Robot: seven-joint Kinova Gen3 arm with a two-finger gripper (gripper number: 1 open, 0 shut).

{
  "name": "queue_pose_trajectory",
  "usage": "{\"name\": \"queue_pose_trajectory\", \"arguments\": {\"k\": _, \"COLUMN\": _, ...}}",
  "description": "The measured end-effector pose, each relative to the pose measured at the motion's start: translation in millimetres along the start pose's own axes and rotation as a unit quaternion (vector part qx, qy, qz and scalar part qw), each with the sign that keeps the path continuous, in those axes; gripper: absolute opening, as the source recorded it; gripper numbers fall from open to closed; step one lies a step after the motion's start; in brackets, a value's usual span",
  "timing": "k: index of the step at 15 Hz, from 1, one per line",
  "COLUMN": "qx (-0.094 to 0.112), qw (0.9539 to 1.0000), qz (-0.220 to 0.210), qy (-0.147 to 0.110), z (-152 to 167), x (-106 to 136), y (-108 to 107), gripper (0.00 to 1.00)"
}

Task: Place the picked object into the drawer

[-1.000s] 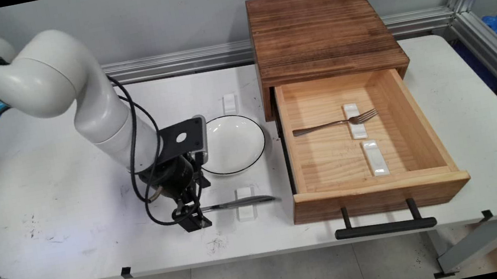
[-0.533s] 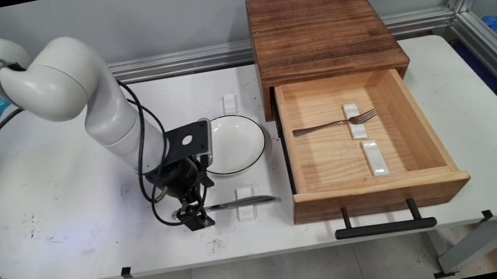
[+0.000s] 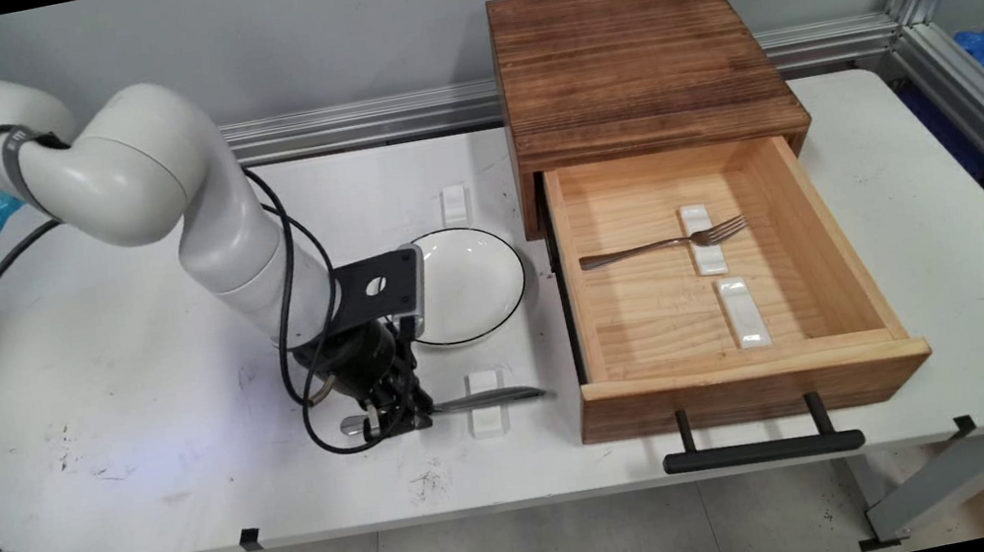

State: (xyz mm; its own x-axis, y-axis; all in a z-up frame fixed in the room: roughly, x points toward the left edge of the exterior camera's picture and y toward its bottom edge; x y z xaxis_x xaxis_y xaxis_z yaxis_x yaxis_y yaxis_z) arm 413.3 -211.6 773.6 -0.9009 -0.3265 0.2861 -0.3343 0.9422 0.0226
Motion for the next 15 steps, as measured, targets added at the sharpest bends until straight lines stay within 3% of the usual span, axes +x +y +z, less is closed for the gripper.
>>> {"name": "queue_pose_trajectory", "arguments": {"k": 8, "qx": -0.003, "qw": 0.9999, "qz": 0.010, "qy": 0.002, "z": 0, "x": 3, "y": -3, "gripper": 0.00}}
{"name": "queue_pose_trajectory", "arguments": {"k": 15, "qx": -0.008, "qw": 0.9998, "qz": 0.016, "qy": -0.006, "z": -33, "x": -4, "y": -4, "gripper": 0.00}}
